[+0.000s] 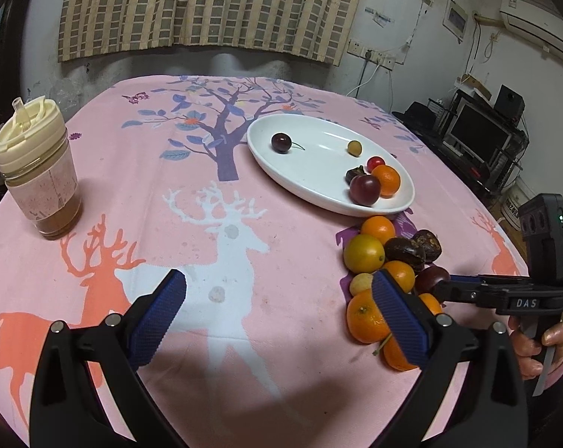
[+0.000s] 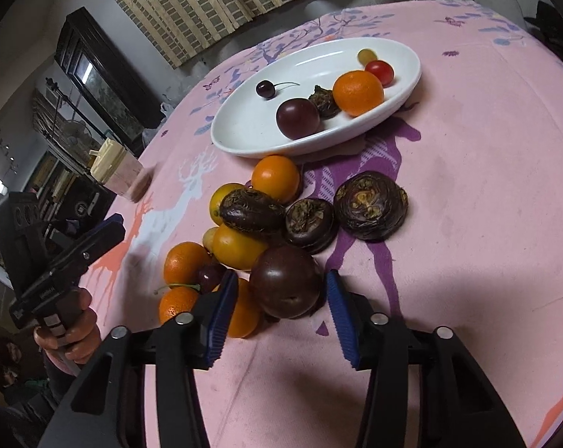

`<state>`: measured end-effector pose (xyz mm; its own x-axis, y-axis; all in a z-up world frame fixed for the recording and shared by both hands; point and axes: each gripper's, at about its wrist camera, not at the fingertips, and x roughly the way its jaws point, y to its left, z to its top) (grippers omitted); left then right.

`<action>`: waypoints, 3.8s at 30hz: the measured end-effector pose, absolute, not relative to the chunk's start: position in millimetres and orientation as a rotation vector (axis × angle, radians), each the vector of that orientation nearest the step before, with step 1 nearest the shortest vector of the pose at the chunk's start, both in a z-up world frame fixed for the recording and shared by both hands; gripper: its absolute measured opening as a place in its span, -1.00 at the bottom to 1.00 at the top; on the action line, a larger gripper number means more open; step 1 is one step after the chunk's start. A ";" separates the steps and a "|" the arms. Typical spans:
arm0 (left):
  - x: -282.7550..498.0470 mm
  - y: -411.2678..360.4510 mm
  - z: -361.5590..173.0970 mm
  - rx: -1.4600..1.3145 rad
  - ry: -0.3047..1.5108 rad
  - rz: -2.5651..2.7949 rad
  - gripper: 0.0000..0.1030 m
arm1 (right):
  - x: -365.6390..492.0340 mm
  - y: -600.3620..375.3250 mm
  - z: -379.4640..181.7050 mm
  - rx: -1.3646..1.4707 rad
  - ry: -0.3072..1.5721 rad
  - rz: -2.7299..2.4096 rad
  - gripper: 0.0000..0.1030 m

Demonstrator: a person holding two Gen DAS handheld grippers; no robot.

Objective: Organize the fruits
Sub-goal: 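Grasp an orange with the left tool while the right tool grasps a dark plum, then place the orange and dark plum onto the white plate, then grasp an orange with the left tool while the right tool grasps a tangerine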

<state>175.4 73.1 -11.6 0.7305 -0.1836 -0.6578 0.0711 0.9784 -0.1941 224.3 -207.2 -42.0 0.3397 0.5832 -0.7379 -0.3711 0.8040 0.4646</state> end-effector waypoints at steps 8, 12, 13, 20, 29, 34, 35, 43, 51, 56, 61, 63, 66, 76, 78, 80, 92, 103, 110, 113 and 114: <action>153.6 34.8 -7.3 -0.073 0.751 -0.442 0.58 | 223.6 -225.2 -34.2 0.323 1.002 0.623 -0.26; 134.4 -5.8 -15.6 0.107 0.765 -0.567 0.09 | 225.0 -229.4 -34.5 0.336 1.003 0.612 -0.26; 132.2 -11.9 -19.2 0.129 0.777 -0.582 -0.01 | 224.8 -229.5 -34.3 0.332 1.001 0.608 -0.26; 136.9 -22.0 -35.7 0.181 0.850 -0.566 -0.05 | 220.6 -229.3 -28.9 0.326 0.974 0.617 -0.26; 160.2 -27.0 -45.6 0.156 0.915 -0.523 -0.05 | 216.2 -226.2 -26.0 0.316 0.963 0.633 -0.26; 164.7 -38.8 -48.6 0.178 0.916 -0.512 -0.08 | 215.5 -225.9 -25.8 0.313 0.960 0.632 -0.26; 164.9 -39.5 -49.1 0.184 0.917 -0.504 -0.14 | 215.3 -225.9 -25.7 0.314 0.960 0.633 -0.26; 162.9 -20.7 -32.3 0.083 0.891 -0.545 -0.17 | 212.6 -228.2 -24.2 0.300 0.931 0.633 -0.26; 224.3 2.8 13.3 -0.010 0.790 -0.457 -0.17 | 265.8 -219.5 5.8 0.352 0.816 0.602 -0.26; 292.6 12.9 17.6 -0.073 0.759 -0.346 -0.17 | 318.0 -206.6 3.5 0.351 0.802 0.528 -0.26; 335.7 18.4 2.4 -0.112 0.814 -0.287 -0.16 | 340.1 -192.8 -8.7 0.306 0.818 0.518 -0.22; 340.7 19.9 -0.9 -0.108 0.818 -0.266 -0.09 | 341.0 -190.6 -10.1 0.300 0.818 0.529 -0.14; 335.4 23.6 3.0 -0.109 0.774 -0.240 0.48 | 333.0 -193.6 -4.3 0.311 0.788 0.557 0.03; 276.4 42.1 19.5 -0.052 0.674 -0.152 0.87 | 271.1 -187.0 7.8 0.172 0.758 0.591 0.15; 263.1 49.0 16.6 -0.045 0.675 -0.144 0.88 | 255.9 -181.1 3.0 0.142 0.788 0.626 0.18; 247.9 58.1 11.3 -0.043 0.674 -0.130 0.90 | 241.6 -176.1 -0.5 0.105 0.812 0.653 0.18; 213.3 81.1 -11.0 -0.045 0.720 -0.055 0.90 | 193.2 -153.2 -20.7 -0.097 0.906 0.750 0.23; 210.7 82.1 -11.6 -0.047 0.725 -0.057 0.90 | 180.7 -138.6 -33.2 -0.256 0.920 0.705 0.08; 209.8 78.2 -11.3 -0.044 0.730 -0.082 0.90 | 190.1 -147.3 -35.5 -0.221 0.942 0.666 -0.28; 210.1 72.9 -13.7 -0.048 0.752 -0.131 0.90 | 194.6 -159.6 -28.3 -0.147 0.928 0.661 -0.28; 210.4 69.2 -15.4 -0.042 0.761 -0.147 0.90 | 196.2 -164.9 -25.4 -0.119 0.920 0.653 -0.28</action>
<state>210.4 69.2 -15.4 0.7146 -0.1476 -0.6838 0.1172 0.9889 -0.0910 196.2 -164.9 -25.4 0.4289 0.4721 -0.7702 -0.5705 0.8026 0.1742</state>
